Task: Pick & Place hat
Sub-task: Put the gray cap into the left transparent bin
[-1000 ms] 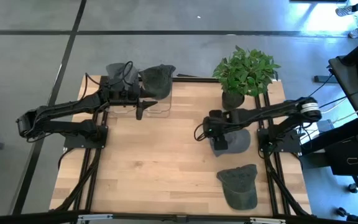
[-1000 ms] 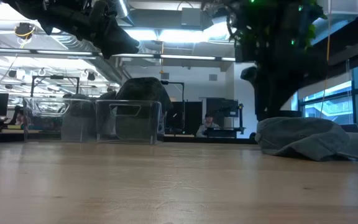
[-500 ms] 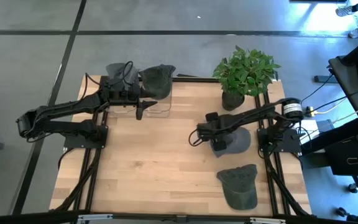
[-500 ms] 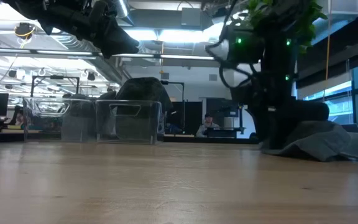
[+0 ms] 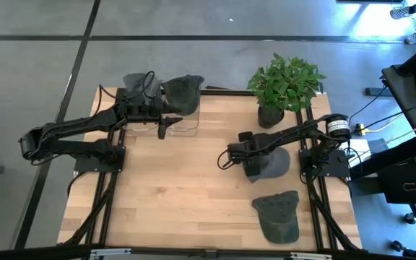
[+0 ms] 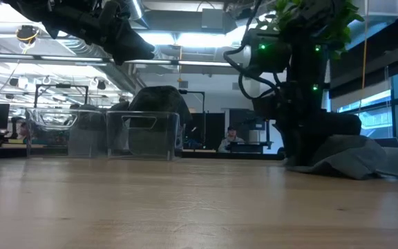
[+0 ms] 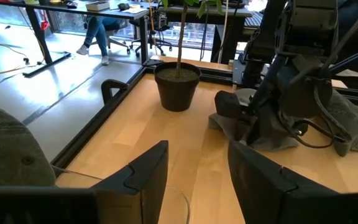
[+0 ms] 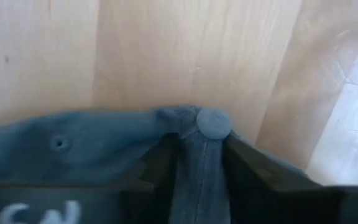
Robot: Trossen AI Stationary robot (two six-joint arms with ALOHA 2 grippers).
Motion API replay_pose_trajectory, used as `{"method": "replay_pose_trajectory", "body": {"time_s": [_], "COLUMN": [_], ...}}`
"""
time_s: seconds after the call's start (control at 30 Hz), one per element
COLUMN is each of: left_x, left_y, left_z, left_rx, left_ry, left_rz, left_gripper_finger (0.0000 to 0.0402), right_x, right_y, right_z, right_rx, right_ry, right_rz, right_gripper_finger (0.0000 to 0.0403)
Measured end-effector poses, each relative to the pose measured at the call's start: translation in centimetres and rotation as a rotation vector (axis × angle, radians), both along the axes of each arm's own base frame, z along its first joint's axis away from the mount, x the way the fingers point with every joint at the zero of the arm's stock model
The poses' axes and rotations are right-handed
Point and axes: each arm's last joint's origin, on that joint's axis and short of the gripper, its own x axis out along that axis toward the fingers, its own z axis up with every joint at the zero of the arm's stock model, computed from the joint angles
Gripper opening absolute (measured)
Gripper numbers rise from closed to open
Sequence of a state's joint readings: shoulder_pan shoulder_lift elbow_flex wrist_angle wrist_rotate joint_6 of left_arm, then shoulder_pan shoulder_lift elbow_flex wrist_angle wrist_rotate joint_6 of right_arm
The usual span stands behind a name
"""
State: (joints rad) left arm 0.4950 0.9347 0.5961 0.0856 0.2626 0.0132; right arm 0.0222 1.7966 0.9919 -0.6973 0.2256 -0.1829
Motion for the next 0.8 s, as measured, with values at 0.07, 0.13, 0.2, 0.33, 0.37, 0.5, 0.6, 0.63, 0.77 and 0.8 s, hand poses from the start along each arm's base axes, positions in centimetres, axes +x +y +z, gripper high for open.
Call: {"method": "replay_pose_trajectory", "body": {"time_s": [0.07,0.13,0.2,0.33,0.37,0.5,0.6,0.63,0.77,0.8], "left_x": [0.0,0.0,0.0,0.0,0.0,0.0,0.0,0.0,0.0,0.0], "left_y": [0.0,0.0,0.0,0.0,0.0,0.0,0.0,0.0,0.0,0.0], "left_z": [0.0,0.0,0.0,0.0,0.0,0.1,0.1,0.2,0.2,0.2], "left_rx": [0.0,0.0,0.0,0.0,0.0,0.006,0.007,0.008,0.008,0.002], "left_ry": [0.0,0.0,0.0,0.0,0.0,-0.011,-0.014,-0.017,-0.021,-0.022], "left_rz": [0.0,0.0,0.0,0.0,0.0,0.0,0.0,0.0,0.001,0.002], "left_gripper_finger": [0.0164,0.0163,0.0162,0.0163,0.0164,0.0163,0.0162,0.0162,0.0164,0.0164], "right_x": [0.0,0.1,0.2,0.3,0.3,0.6,0.9,1.1,1.5,1.4], "right_y": [0.0,0.0,0.0,0.0,0.0,-0.1,-0.2,-0.2,-0.3,-0.4], "right_z": [0.0,0.0,-0.1,-0.1,-0.1,0.8,2.1,2.9,6.1,6.7], "right_rx": [0.002,0.006,0.006,0.003,0.0,-0.035,-0.056,-0.064,-0.12,-0.133], "right_ry": [-0.006,-0.015,-0.025,-0.033,-0.036,-0.052,-0.076,-0.108,-0.215,-0.229], "right_rz": [0.0,0.001,0.001,-0.002,-0.011,-0.036,-0.039,-0.041,-0.054,-0.057], "right_gripper_finger": [0.0092,0.0064,0.0037,0.0016,0.0016,0.0019,0.0015,0.0015,0.0015,0.0015]}}
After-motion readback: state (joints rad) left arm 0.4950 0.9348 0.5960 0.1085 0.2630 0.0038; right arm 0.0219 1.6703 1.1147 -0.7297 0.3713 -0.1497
